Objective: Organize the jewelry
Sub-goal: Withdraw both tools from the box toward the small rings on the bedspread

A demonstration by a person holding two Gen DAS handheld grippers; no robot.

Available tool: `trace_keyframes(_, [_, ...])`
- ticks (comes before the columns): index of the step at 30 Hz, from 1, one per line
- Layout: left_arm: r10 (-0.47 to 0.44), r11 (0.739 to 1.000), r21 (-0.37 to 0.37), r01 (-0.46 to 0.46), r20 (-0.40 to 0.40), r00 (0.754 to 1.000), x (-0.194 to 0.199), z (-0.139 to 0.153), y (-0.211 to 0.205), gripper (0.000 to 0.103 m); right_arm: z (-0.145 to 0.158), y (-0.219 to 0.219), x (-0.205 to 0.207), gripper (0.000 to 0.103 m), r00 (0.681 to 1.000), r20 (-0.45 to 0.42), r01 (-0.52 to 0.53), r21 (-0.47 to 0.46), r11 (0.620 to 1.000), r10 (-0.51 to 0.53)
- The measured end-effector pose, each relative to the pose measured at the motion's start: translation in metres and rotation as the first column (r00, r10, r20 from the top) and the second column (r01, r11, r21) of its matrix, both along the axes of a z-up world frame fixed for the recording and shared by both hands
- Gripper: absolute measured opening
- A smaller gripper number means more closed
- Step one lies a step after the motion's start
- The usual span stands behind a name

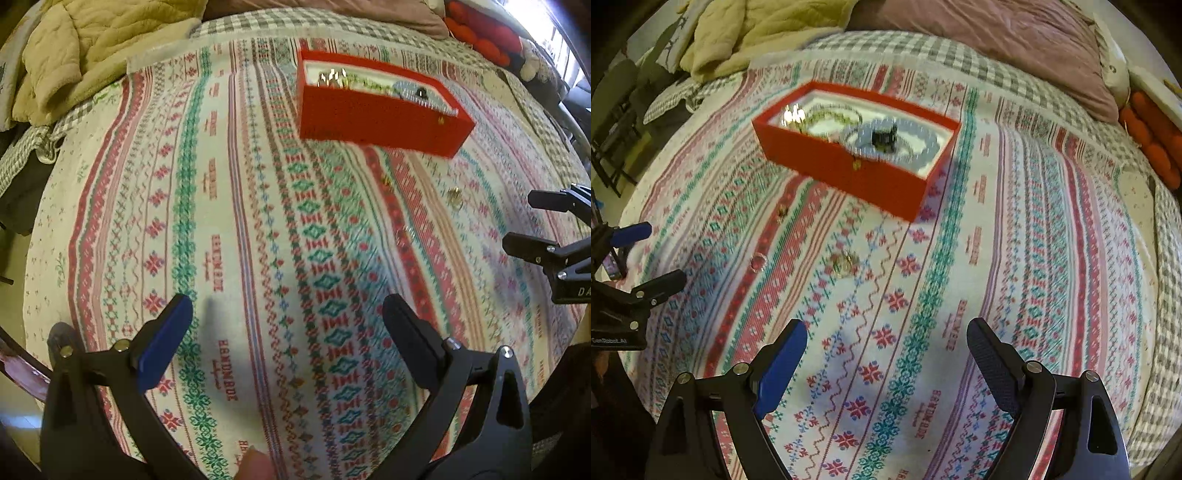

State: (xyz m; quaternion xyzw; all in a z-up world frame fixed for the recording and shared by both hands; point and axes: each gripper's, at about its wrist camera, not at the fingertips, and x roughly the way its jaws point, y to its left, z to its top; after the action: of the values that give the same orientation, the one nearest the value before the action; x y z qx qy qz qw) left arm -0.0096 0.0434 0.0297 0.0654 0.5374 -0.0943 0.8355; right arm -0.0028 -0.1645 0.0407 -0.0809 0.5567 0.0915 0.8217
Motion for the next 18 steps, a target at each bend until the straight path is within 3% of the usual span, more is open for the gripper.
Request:
trace_keyframes(4, [-0.009,1.000,-0.008,0.008,-0.020,1.000,-0.002,-0.014,0.000,0.102,-0.020,0.001,-0.003,0.090,1.000,-0.022,-0.003,-0.009,1.000,0.003])
trace_keyframes(8, [-0.033,0.999,0.006,0.033,0.013,0.999,-0.005,-0.020,-0.003,0.102,-0.037,-0.003,-0.003,0.090,0.999,-0.048,-0.005,0.011,1.000,0.006])
trace_keyframes(12, [-0.050,0.999,0.014,0.050,0.044,0.998,-0.005,-0.024,-0.006,0.103,-0.039,-0.008,-0.002,0.091,1.000,-0.029,-0.004,0.044,0.999,0.005])
trace_keyframes(15, [-0.052,0.999,0.014,0.052,0.077,0.996,-0.007,-0.027,-0.008,0.103,-0.044,-0.008,-0.002,0.103,1.000,0.005,-0.010,0.036,0.999,0.010])
trace_keyframes(18, [-0.039,0.999,0.014,0.037,0.104,0.994,-0.006,-0.029,-0.009,0.103,-0.047,-0.005,0.000,0.103,0.999,0.048,-0.013,0.036,0.999,0.011])
